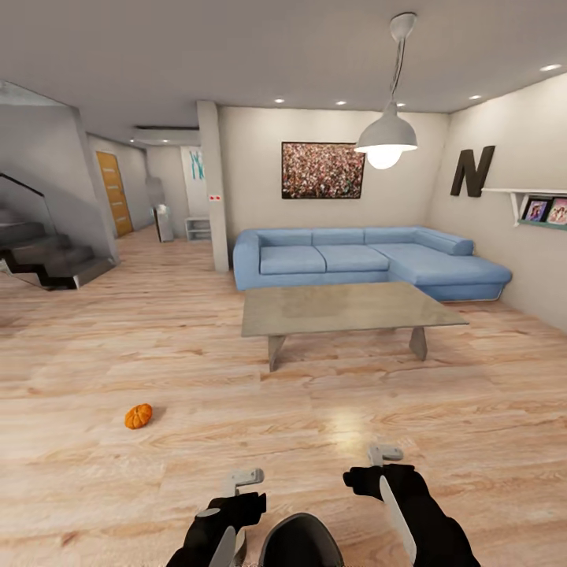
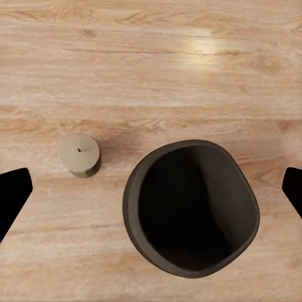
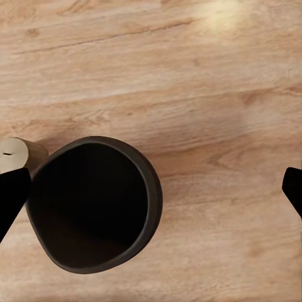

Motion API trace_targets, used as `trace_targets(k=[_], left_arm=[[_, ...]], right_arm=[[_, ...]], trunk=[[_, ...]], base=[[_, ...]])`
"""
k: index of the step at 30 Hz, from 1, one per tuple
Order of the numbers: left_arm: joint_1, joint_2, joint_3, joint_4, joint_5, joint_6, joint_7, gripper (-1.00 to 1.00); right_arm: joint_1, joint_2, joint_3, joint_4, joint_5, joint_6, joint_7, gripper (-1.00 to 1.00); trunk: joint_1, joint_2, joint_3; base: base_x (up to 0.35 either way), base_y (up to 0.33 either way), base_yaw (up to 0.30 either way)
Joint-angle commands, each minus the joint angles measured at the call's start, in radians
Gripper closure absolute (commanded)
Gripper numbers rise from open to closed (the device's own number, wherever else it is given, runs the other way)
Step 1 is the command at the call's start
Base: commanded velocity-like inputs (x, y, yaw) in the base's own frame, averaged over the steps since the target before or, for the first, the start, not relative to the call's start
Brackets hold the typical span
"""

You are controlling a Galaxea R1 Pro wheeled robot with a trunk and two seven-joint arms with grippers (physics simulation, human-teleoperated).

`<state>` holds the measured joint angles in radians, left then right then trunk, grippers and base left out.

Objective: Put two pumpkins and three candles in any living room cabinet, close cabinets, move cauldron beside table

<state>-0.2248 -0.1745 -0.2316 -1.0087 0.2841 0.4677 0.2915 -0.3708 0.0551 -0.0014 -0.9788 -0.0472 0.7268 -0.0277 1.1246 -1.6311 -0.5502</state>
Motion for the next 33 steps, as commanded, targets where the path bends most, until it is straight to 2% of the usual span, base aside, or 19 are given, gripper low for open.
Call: trace_targets(k=[1, 18, 33], left_arm=[[-0.001, 0.0, -0.002, -0.001, 0.01, 0.003, 0.009, -1.0], [-0.001, 0.0, -0.031, 0.038, 0.009, 0.005, 0.008, -1.0], [-0.001, 0.0, -0.034, 0.039, 0.009, 0.005, 0.005, -1.0]], right_arm=[[0.0, 0.0, 0.0, -0.001, -0.005, 0.005, -0.003, -1.0], [0.0, 0.001, -0.002, -0.001, -0.005, 0.004, -0.003, -1.0], [0.0, 0.002, -0.002, 0.001, -0.005, 0.004, -0.003, -1.0]], trunk=[[0.004, -0.008, -0.006], [0.069, -0.127, -0.068], [0.127, -0.232, -0.115]], base=[[0.0, 0.0, 0.133], [0.0, 0.0, 0.034], [0.0, 0.0, -0.14]])
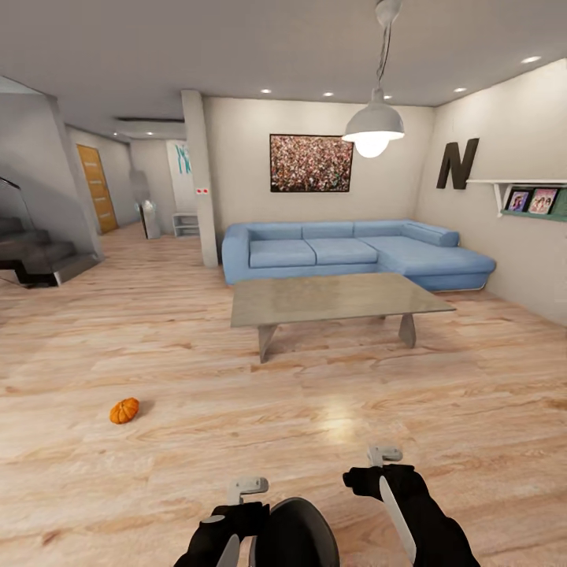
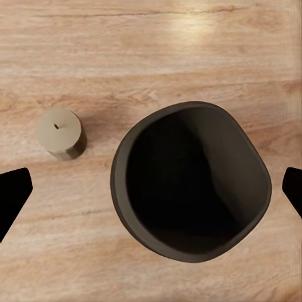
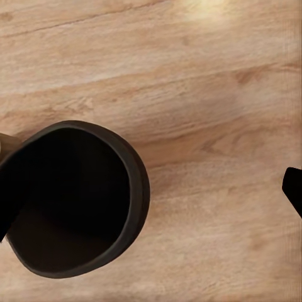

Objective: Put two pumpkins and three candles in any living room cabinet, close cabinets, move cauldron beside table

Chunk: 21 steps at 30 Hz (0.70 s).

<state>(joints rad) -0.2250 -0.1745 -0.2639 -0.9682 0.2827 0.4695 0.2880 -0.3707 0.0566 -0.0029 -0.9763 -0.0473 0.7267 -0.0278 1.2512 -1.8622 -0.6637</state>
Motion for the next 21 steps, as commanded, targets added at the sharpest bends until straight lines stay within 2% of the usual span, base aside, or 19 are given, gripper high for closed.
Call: trace_targets(k=[1, 17, 21], left_arm=[[-0.001, 0.0, -0.001, -0.001, 0.01, 0.003, 0.008, -1.0], [-0.001, 0.0, 0.0, 0.009, 0.011, 0.003, 0.012, -1.0], [-0.001, 0.0, -0.001, 0.009, 0.009, 0.005, 0.017, -1.0]], right_arm=[[0.0, 0.0, 0.0, 0.0, -0.005, 0.004, -0.003, -1.0], [0.0, 0.002, 0.008, 0.028, -0.006, 0.006, -0.003, -1.0], [0.0, 0.012, 0.006, 0.028, -0.006, 0.007, -0.004, -1.0]], trunk=[[0.004, -0.008, -0.004], [0.065, -0.12, -0.054], [0.081, -0.148, -0.067]], base=[[0.0, 0.0, -0.015], [0.0, 0.0, -0.002], [0.0, 0.0, 0.0]])
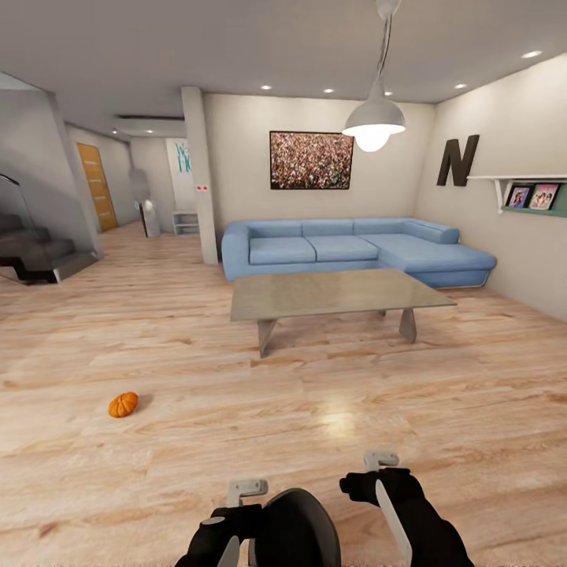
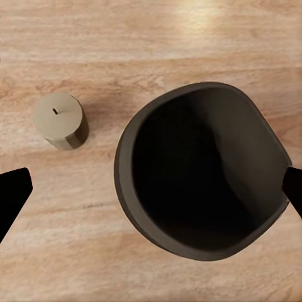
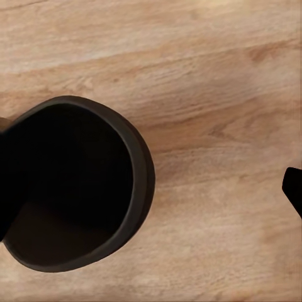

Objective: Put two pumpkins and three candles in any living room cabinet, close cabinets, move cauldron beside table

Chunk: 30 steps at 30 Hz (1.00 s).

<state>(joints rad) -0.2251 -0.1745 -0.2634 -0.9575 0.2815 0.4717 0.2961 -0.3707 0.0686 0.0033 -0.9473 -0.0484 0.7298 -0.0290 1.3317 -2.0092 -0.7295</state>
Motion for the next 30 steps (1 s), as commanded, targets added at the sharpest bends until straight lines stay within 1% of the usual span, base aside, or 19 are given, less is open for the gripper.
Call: trace_targets(k=[1, 5, 6, 7, 9, 10, 12, 13, 14, 15, 16, 17, 18, 19, 21, 25, 27, 30], left_arm=[[0.0, 0.0, -0.002, -0.001, 0.01, 0.004, 0.01, -1.0], [0.0, 0.0, -0.002, -0.001, 0.009, 0.008, 0.012, -1.0], [0.0, 0.0, -0.002, -0.004, 0.009, 0.013, 0.025, -1.0], [0.0, 0.0, -0.003, -0.01, 0.009, 0.026, 0.039, -1.0], [-0.001, 0.0, -0.002, -0.034, 0.009, 0.076, 0.068, -1.0], [-0.001, 0.0, 0.0, -0.062, 0.009, 0.13, 0.089, -1.0], [-0.001, 0.0, 0.003, -0.096, 0.01, 0.192, 0.106, -1.0], [-0.001, 0.0, 0.008, -0.137, 0.012, 0.256, 0.118, -1.0], [-0.001, 0.0, 0.011, -0.159, 0.012, 0.286, 0.123, -1.0], [-0.001, 0.0, 0.014, -0.18, 0.012, 0.315, 0.126, -1.0], [-0.001, 0.0, 0.019, -0.221, 0.013, 0.371, 0.132, -1.0], [-0.001, 0.0, 0.023, -0.26, 0.012, 0.419, 0.139, -1.0], [-0.002, 0.0, 0.028, -0.325, 0.013, 0.49, 0.168, -1.0], [-0.003, 0.0, 0.029, -0.336, 0.013, 0.503, 0.176, -1.0], [-0.003, 0.0, 0.03, -0.347, 0.014, 0.514, 0.184, -1.0], [-0.003, 0.0, 0.031, -0.354, 0.014, 0.52, 0.189, -1.0], [-0.003, 0.0, 0.029, -0.353, 0.014, 0.512, 0.188, -1.0], [-0.003, 0.0, 0.018, -0.349, 0.013, 0.478, 0.185, -1.0]], right_arm=[[0.0, 0.003, 0.0, -0.001, -0.004, 0.004, -0.003, -1.0], [0.0, 0.009, 0.0, 0.006, -0.002, 0.005, -0.005, -1.0], [0.0, 0.011, 0.001, 0.02, -0.001, 0.007, -0.017, -1.0], [0.0, 0.012, 0.001, 0.029, 0.0, 0.008, -0.032, -1.0], [0.0, 0.014, 0.002, 0.038, -0.001, 0.01, -0.063, -1.0], [0.0, 0.016, 0.002, 0.041, -0.001, 0.011, -0.087, -1.0], [-0.001, 0.02, 0.003, 0.043, -0.002, 0.012, -0.114, -1.0], [-0.002, 0.024, 0.003, 0.044, -0.002, 0.016, -0.14, -1.0], [-0.004, 0.026, 0.003, 0.044, -0.003, 0.02, -0.152, -1.0], [-0.009, 0.034, 0.003, 0.045, -0.003, 0.037, -0.17, -1.0], [-0.013, 0.038, 0.003, 0.045, -0.003, 0.05, -0.177, -1.0], [-0.024, 0.044, 0.003, 0.045, -0.003, 0.084, -0.187, -1.0], [-0.063, 0.051, 0.001, 0.045, -0.004, 0.179, -0.197, -1.0], [-0.079, 0.052, 0.0, 0.045, -0.004, 0.205, -0.199, -1.0], [-0.095, 0.053, -0.001, 0.045, -0.003, 0.229, -0.201, -1.0], [-0.107, 0.053, -0.004, 0.044, -0.004, 0.247, -0.202, -1.0], [-0.109, 0.053, -0.005, 0.045, -0.004, 0.249, -0.202, -1.0], [-0.11, 0.054, -0.006, 0.045, -0.004, 0.25, -0.202, -1.0]], trunk=[[0.004, -0.008, -0.004], [0.019, -0.036, -0.017], [0.023, -0.043, -0.02], [0.027, -0.05, -0.023], [0.034, -0.064, -0.029], [0.038, -0.071, -0.032], [0.038, -0.071, -0.032], [0.038, -0.071, -0.032], [0.038, -0.071, -0.032], [0.038, -0.071, -0.032], [0.038, -0.071, -0.032], [0.038, -0.071, -0.032], [0.038, -0.071, -0.032], [0.038, -0.071, -0.032], [0.038, -0.071, -0.032], [0.038, -0.071, -0.032], [0.038, -0.071, -0.032], [0.038, -0.071, -0.032]], base=[[0.0, 0.0, 0.0], [0.0, 0.0, 0.0], [0.0, 0.0, 0.0], [0.0, 0.0, 0.0], [0.0, 0.0, 0.0], [0.0, 0.0, 0.0], [0.0, 0.0, 0.0], [0.0, 0.0, 0.0], [0.0, 0.0, 0.0], [0.0, 0.0, 0.0], [0.0, 0.0, 0.0], [0.0, 0.0, 0.0], [0.0, 0.0, 0.0], [0.0, 0.0, 0.0], [0.0, 0.0, 0.0], [0.0, 0.0, 0.0], [0.0, 0.0, 0.0], [0.0, 0.0, 0.0]])
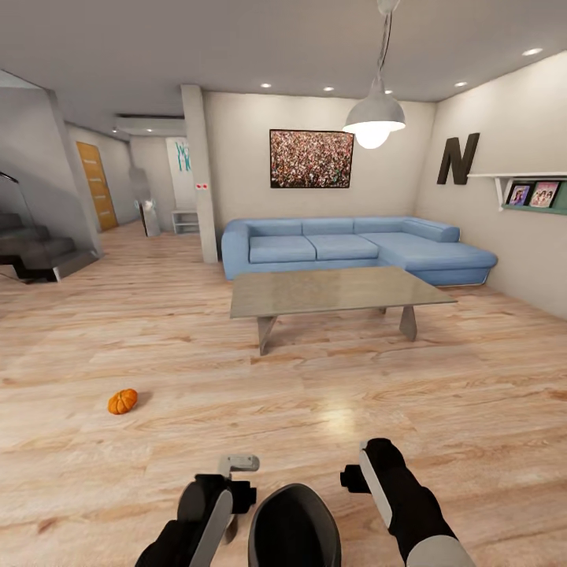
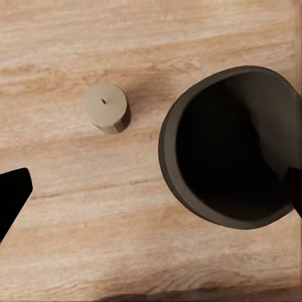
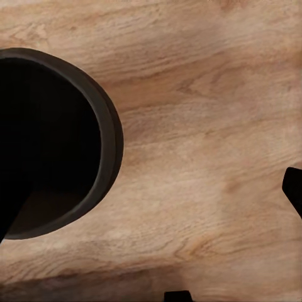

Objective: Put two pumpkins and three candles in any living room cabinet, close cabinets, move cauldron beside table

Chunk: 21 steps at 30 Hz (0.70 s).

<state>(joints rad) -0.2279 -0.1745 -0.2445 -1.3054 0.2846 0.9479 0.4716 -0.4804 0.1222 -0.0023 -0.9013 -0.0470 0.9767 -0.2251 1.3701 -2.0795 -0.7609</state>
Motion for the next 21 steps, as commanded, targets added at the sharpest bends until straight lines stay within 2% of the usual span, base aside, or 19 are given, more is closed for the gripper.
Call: trace_targets(k=[1, 6, 9, 14, 21], left_arm=[[-0.001, 0.0, -0.004, 0.001, 0.009, -0.01, 0.009, -1.0], [0.002, 0.0, -0.009, 0.006, 0.01, -0.067, 0.01, -1.0], [0.003, 0.0, -0.01, 0.04, 0.008, -0.098, 0.012, -1.0], [0.004, 0.0, -0.01, 0.061, 0.009, -0.109, 0.012, -1.0], [0.004, 0.0, -0.01, 0.068, 0.011, -0.112, 0.009, -1.0]], right_arm=[[-0.001, 0.0, -0.001, 0.0, -0.005, 0.003, -0.005, -1.0], [-0.001, -0.001, 0.0, 0.001, -0.005, 0.002, -0.005, -1.0], [-0.001, -0.001, 0.0, 0.001, -0.005, 0.002, -0.005, -1.0], [-0.001, 0.0, 0.0, 0.002, -0.005, 0.002, -0.005, -1.0], [-0.001, 0.002, 0.002, 0.007, -0.006, 0.001, -0.005, -1.0]], trunk=[[0.0, 0.0, -0.001], [0.0, 0.0, -0.001], [0.0, 0.0, -0.001], [0.0, 0.0, -0.001], [0.0, 0.0, -0.001]], base=[[0.0, 0.0, 0.0], [0.0, 0.0, 0.0], [0.0, -0.079, 0.0], [0.032, -0.202, 0.0], [0.006, -0.031, 0.0]])
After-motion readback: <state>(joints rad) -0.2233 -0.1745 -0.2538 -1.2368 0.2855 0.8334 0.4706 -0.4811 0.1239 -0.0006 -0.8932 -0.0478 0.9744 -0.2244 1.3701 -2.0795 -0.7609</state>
